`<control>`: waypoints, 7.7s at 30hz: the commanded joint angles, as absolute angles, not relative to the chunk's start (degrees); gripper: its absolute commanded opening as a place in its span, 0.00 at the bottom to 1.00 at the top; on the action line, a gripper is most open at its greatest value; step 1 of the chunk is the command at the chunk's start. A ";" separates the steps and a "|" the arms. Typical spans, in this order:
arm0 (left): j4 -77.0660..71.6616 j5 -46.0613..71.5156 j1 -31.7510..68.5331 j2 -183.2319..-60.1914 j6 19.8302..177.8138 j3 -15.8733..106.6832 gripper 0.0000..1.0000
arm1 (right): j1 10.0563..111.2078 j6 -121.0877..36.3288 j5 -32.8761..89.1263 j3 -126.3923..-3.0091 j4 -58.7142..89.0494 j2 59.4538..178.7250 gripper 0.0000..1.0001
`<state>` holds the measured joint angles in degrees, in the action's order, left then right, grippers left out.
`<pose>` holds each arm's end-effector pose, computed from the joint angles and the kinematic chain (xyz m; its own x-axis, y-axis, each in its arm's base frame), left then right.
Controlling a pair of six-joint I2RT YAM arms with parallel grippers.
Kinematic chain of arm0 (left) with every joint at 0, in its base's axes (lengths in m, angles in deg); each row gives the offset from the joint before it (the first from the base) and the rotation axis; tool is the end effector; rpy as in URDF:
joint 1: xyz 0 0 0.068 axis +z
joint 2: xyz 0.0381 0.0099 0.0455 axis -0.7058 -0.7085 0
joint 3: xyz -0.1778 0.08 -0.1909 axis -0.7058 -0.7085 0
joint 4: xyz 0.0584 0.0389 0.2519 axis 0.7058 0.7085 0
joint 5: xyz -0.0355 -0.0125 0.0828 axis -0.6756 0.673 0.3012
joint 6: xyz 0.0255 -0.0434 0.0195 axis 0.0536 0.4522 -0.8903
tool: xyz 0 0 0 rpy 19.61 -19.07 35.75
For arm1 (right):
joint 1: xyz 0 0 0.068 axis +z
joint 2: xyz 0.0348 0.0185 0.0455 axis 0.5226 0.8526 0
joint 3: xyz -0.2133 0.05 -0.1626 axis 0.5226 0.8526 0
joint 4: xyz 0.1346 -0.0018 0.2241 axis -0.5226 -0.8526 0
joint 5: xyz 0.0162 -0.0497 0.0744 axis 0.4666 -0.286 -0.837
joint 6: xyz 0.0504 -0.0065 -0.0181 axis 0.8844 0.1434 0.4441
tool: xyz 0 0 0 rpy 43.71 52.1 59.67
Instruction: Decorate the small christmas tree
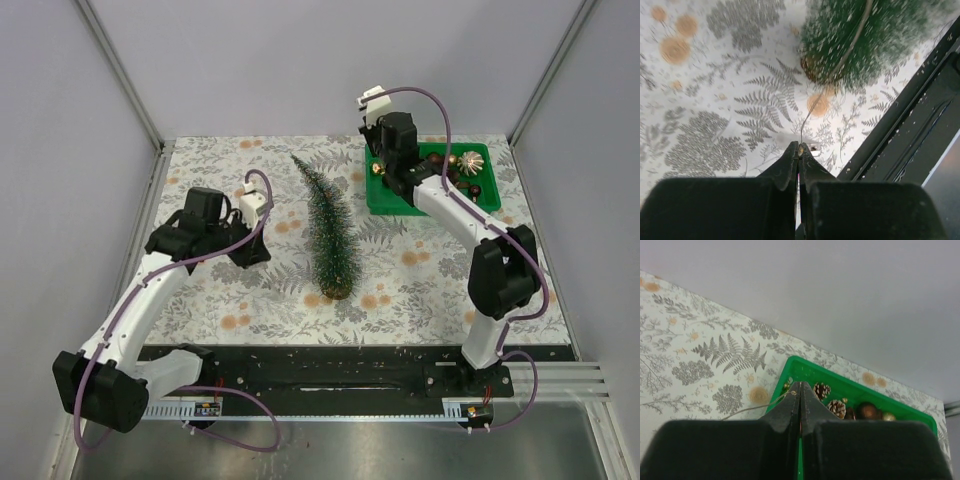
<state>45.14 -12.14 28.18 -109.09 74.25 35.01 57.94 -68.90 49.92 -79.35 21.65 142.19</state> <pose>0.2017 -0.0809 0.3283 -0.5450 0.3601 -0.7572 0.7409 0.6296 -0.2338 0.4017 0.1900 0.3537 -0.0450 -0.3876 -0.9207 -0.2442 0.8980 -0.3660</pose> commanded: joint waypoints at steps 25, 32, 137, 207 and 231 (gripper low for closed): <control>39.12 -13.81 25.82 -102.04 76.17 31.50 0.89 | 48.56 -46.30 60.30 -61.14 -4.08 120.55 0.00; 47.20 -14.17 21.70 -97.29 68.54 36.07 0.83 | 48.56 -36.99 48.71 -56.66 -17.88 108.43 0.00; 57.92 9.47 -16.20 -92.37 58.42 27.82 0.00 | 68.33 8.46 -6.59 -14.30 3.98 69.64 0.07; 63.21 34.70 26.96 -113.26 73.60 54.17 0.00 | 67.72 -21.24 18.53 -53.40 -10.43 89.25 0.60; 68.04 34.53 18.08 -151.06 86.80 94.51 0.00 | 37.66 -4.12 -1.75 -52.44 22.84 106.19 0.55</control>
<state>70.10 34.31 18.54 -148.96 85.57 88.19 38.31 -12.09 6.12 -53.71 5.68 98.34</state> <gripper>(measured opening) 0.013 0.570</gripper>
